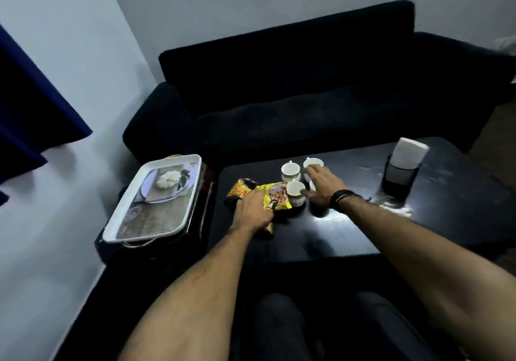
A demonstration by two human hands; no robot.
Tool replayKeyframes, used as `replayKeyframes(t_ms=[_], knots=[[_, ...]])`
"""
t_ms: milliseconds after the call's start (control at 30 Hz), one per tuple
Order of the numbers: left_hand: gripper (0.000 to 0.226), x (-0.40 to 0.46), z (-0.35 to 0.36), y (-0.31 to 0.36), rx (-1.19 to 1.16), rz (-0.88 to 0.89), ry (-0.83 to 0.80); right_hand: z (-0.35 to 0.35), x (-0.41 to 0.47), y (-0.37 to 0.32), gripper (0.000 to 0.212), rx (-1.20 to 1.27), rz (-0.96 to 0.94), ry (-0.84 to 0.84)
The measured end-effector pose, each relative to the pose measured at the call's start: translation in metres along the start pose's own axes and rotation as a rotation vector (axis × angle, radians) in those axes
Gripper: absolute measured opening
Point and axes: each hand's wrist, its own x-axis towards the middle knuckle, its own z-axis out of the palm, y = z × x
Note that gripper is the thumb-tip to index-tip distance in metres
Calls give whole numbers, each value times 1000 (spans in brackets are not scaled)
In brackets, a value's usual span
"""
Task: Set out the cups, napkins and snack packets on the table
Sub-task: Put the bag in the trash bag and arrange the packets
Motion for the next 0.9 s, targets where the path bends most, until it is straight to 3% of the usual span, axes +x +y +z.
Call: replayKeyframes(t_ms=[200, 333, 433, 567, 733, 900], knots=[[60, 13, 27, -50, -90, -316, -106, 65, 18, -53, 56, 19, -139, -160], [68, 19, 56, -70, -225, -410, -184, 112, 19, -77, 59, 21, -143, -251], [72, 21, 72, -80, -285, -458, -148, 133, 23, -91, 46, 139, -81, -221], [70, 28, 83, -94, -281, -478, -39, 137, 35, -98, 25, 218, -152, -216], [68, 25, 96, -112, -229, -365, 120, 131, 63, -105, 42, 199, -119, 54], [69, 22, 112, -121, -180, -305, 252, 139, 100, -126, 68, -32, -237, -130]])
